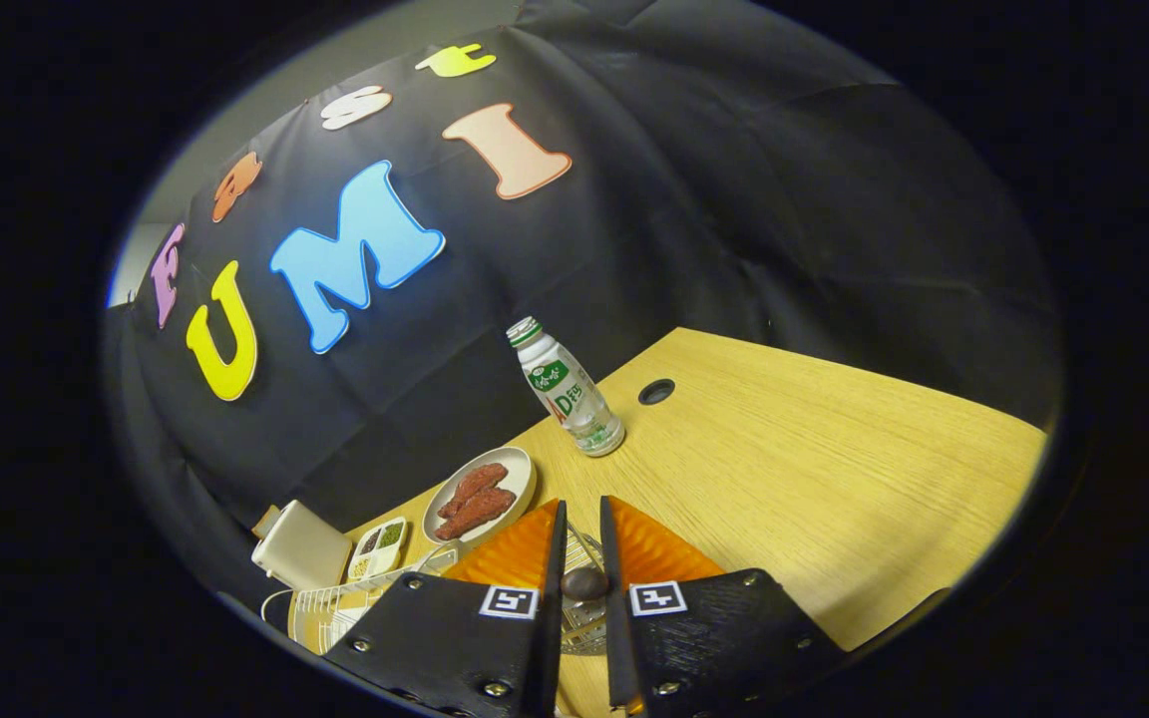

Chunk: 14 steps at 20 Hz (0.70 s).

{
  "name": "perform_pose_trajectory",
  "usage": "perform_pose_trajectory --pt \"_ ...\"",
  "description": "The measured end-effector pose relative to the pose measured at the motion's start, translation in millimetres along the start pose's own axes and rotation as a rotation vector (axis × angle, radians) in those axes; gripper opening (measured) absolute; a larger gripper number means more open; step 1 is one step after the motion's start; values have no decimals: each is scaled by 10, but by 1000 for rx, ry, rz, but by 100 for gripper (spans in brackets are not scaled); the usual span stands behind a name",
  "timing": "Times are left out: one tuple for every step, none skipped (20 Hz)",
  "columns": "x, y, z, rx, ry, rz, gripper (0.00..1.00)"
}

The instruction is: Take the plate from the dish rack, then take the spoon from the basket and place it into the plate.

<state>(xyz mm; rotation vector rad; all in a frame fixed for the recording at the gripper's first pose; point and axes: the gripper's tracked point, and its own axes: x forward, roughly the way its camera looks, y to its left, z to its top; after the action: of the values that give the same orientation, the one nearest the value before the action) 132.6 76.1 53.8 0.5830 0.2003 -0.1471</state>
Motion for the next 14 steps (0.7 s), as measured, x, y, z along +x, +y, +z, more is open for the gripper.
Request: perform_pose_trajectory --pt "-5 41 75 -12 -2 8 18" --pt "8 79 109 -26 3 20 18" --pt "28 113 94 -40 19 30 18" --pt "47 115 41 -48 40 32 18" --pt "71 94 -18 -64 54 21 18" --pt "54 69 -6 -79 37 16 18" --pt "76 64 18 -88 30 14 18" --pt "21 97 -10 -94 25 26 17" --pt "-26 73 13 -102 10 12 18" --pt "-29 36 53 -108 -18 12 2" --pt "-55 12 99 -102 -46 5 3" --pt "-105 31 144 -91 -74 17 3" --pt "-185 15 172 -94 -81 6 18" --pt "-145 -27 131 -100 -80 -1 30"
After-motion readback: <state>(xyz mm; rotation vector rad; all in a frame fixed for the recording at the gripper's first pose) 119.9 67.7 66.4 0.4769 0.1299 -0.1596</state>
